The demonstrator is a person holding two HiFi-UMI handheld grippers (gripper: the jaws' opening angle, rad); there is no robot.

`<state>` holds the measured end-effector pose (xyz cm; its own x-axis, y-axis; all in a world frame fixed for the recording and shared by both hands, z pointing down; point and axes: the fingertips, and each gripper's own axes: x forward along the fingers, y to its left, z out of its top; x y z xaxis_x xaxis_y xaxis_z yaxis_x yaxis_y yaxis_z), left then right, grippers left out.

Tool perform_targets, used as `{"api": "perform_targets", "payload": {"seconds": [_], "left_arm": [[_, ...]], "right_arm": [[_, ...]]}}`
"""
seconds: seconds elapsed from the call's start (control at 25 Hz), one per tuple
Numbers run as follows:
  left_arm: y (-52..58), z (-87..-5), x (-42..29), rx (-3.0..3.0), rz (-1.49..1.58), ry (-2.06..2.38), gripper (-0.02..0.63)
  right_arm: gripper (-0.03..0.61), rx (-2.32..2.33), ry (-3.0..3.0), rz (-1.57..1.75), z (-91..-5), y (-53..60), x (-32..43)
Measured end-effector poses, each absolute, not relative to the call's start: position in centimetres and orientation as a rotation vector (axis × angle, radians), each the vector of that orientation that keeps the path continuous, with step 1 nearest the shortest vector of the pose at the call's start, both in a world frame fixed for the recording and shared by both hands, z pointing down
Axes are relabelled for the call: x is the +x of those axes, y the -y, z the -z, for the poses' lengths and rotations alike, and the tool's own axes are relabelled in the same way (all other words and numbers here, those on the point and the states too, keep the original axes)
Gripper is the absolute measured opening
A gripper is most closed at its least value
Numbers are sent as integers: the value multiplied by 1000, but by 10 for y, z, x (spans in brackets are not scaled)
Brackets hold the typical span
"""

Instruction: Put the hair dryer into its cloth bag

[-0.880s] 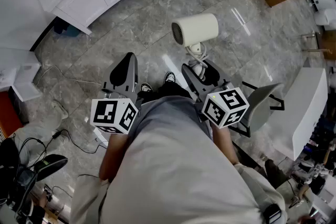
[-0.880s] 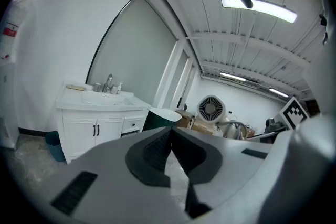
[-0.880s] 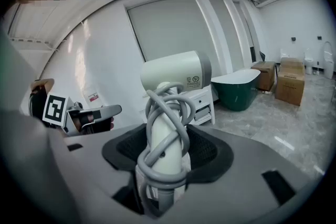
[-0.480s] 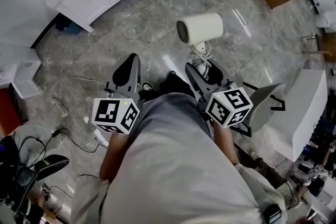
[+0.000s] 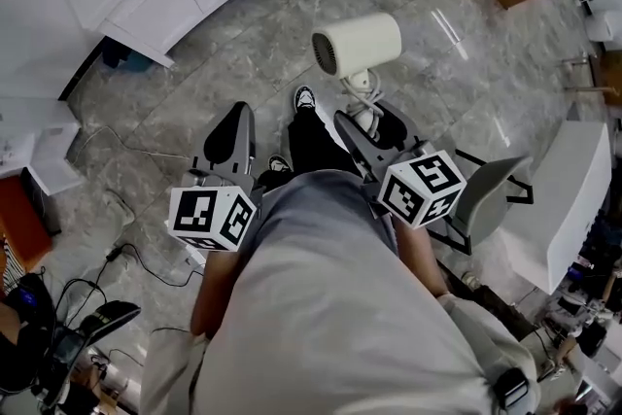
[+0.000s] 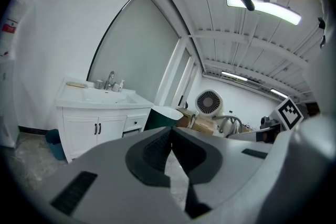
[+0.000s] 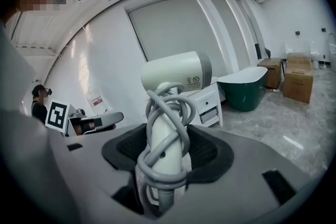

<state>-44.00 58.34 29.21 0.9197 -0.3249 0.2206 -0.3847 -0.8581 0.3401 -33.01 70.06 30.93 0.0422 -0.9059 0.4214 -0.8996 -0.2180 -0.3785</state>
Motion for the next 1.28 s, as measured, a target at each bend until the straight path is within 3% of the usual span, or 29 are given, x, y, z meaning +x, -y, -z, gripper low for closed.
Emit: {"api": "perform_targets", "payload": {"seconds": [1.28], "left_arm": [[-409, -276, -224, 2666, -191, 721, 8]], "right_arm": [[239, -2058, -2209, 987, -319, -505, -106]]}}
